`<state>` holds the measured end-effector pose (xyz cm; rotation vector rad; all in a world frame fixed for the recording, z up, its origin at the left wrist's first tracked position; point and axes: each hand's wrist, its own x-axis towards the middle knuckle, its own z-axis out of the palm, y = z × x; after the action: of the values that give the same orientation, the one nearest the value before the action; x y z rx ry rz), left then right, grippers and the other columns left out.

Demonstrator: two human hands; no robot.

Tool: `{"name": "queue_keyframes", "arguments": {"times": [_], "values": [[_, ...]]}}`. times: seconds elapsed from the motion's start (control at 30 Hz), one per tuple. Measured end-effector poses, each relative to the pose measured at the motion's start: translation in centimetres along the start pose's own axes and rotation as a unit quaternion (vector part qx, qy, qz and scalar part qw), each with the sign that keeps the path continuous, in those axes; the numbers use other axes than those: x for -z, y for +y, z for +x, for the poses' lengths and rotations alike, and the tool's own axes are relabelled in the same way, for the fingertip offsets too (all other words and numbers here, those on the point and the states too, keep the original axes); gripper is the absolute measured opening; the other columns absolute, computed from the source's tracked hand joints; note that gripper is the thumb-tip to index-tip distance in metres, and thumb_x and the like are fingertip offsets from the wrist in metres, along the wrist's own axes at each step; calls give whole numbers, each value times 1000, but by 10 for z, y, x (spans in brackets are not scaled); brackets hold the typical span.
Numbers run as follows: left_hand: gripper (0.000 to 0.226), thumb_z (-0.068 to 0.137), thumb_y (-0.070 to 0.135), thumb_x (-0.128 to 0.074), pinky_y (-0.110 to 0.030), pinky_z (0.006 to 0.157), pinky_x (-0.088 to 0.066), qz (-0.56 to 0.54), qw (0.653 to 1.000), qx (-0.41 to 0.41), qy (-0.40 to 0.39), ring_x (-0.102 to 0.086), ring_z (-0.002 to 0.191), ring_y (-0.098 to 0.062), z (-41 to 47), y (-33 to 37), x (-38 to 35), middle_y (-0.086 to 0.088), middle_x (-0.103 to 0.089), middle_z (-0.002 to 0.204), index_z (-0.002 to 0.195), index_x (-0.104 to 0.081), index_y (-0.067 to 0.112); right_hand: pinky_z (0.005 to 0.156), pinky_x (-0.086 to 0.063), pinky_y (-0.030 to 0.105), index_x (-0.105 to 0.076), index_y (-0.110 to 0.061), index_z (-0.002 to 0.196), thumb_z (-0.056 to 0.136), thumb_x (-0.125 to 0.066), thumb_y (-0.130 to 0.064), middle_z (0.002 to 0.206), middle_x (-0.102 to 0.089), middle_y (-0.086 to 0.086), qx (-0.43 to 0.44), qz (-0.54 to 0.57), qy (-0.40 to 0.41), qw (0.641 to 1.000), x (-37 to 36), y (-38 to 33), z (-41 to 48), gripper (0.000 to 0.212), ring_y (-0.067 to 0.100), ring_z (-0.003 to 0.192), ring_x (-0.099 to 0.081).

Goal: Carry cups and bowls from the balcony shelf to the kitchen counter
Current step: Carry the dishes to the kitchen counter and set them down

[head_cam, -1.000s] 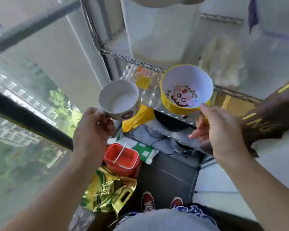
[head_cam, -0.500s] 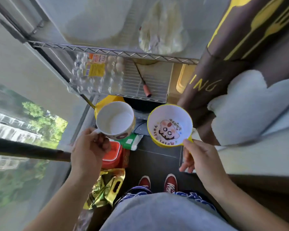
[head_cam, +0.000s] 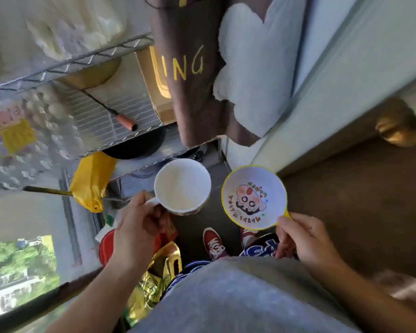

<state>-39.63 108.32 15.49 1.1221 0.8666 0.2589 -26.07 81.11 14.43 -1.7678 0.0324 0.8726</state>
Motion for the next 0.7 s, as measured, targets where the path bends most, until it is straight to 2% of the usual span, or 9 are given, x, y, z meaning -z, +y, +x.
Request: {"name": "queue_keyframes", "arguments": {"times": [0.17,0.3,0.33,0.4,0.47,0.53,0.7], "values": [[9,66,25,-58,-22,45,-34,60,987,52,-141,-45,50,-12,13,-17,-58,2,-48,56,63,-53,18,37,-34,18,-52,-13,47,98,-48,-9,47,-48,11,-28,62,125,990,39,42,-35,51,22,35,-56],[11,70,22,-54,-23,45,-35,118,961,62,-241,-44,50,-14,16,-33,-117,1,-49,54,59,-54,20,38,-40,20,-55,-12,49,97,-50,-13,48,-48,25,-41,101,234,966,69,67,-66,49,22,35,-58],[16,72,19,-52,-24,45,-35,135,953,70,-260,-44,48,-14,16,-38,-133,2,-50,53,57,-55,22,39,-42,22,-55,-11,50,97,-50,-15,49,-50,25,-47,116,256,958,77,74,-74,48,21,37,-59],[20,73,18,-49,-29,49,-33,177,937,76,-293,-44,49,-16,15,-47,-168,3,-50,51,55,-56,25,41,-46,26,-58,-8,54,98,-51,-21,50,-55,16,-63,143,305,939,93,87,-89,46,22,39,-58],[18,72,22,-51,-32,53,-30,205,920,76,-327,-43,50,-18,11,-56,-205,3,-50,52,54,-55,26,40,-48,24,-62,-13,55,98,-50,-24,48,-59,11,-84,159,350,919,112,103,-101,46,22,41,-59],[26,78,21,-50,-32,52,-31,219,908,79,-348,-43,49,-18,6,-66,-243,3,-50,51,53,-53,27,41,-49,22,-63,-18,53,99,-47,-24,48,-60,12,-92,174,378,905,133,115,-109,49,22,41,-60],[30,83,21,-44,-33,51,-32,268,876,71,-395,-41,52,-19,-4,-90,-336,0,-48,52,54,-51,27,41,-46,27,-63,-17,54,95,-51,-29,47,-59,12,-110,222,441,863,188,143,-120,44,28,41,-61]]}}
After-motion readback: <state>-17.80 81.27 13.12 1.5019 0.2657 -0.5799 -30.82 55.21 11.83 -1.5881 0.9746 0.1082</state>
